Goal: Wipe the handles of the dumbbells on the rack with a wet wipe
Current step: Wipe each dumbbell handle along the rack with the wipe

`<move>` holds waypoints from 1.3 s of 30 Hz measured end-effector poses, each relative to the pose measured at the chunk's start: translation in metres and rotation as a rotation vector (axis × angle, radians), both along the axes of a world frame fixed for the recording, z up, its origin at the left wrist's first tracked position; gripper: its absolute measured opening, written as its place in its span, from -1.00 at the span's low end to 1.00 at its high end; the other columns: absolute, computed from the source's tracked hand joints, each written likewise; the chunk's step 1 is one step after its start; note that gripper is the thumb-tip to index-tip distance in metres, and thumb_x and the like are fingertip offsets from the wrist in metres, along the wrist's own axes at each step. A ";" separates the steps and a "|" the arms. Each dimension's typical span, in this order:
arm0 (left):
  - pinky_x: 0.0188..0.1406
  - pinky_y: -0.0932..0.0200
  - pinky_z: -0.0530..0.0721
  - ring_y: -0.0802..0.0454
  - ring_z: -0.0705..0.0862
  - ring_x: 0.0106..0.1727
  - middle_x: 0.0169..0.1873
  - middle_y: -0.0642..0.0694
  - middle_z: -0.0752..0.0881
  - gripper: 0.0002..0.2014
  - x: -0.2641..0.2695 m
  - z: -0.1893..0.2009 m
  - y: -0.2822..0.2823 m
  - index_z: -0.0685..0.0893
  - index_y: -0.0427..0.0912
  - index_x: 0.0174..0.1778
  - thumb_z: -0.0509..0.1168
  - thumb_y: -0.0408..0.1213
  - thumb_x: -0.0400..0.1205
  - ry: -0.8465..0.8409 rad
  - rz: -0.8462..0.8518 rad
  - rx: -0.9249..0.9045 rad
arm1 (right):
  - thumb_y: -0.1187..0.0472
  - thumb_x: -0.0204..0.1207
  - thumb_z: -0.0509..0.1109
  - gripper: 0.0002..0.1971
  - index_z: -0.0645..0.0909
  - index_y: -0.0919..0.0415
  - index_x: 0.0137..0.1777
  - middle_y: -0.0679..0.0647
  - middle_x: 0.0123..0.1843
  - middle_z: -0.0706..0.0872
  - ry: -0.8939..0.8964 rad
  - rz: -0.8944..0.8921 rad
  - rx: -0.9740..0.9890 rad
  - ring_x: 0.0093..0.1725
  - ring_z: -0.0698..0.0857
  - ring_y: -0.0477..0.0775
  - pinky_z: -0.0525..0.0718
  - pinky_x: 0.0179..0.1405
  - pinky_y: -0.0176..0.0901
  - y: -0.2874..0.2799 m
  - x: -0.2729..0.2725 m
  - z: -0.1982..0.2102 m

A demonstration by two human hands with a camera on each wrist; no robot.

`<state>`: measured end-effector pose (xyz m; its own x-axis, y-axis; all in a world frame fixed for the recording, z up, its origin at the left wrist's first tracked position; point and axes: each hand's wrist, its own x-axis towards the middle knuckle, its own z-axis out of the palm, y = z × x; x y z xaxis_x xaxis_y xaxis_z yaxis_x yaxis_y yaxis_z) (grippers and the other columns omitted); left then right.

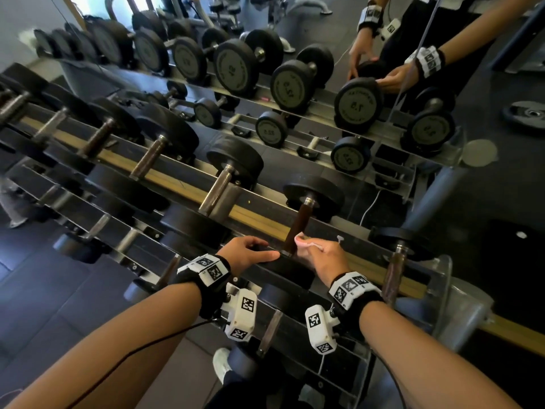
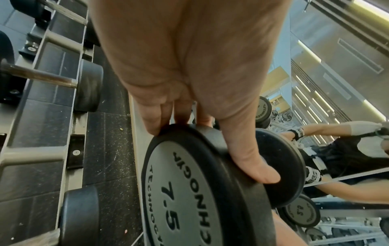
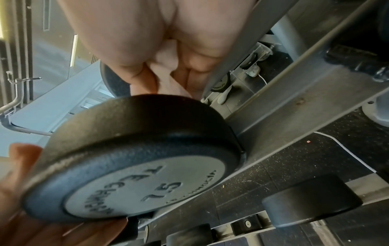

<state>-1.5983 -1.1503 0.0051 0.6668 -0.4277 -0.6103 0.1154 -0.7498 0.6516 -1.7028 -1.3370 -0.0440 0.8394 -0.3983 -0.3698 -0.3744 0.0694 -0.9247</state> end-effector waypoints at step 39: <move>0.11 -0.26 0.62 -0.36 0.68 0.06 0.12 -0.51 0.69 -0.70 0.125 -0.018 -0.016 0.60 -0.50 0.26 0.26 -0.38 0.68 0.262 0.036 -0.439 | 0.45 0.48 0.49 -0.80 0.77 0.16 -0.01 0.14 0.05 0.83 0.007 -0.525 -0.276 0.13 0.77 0.09 0.65 0.29 -0.05 0.076 0.025 0.042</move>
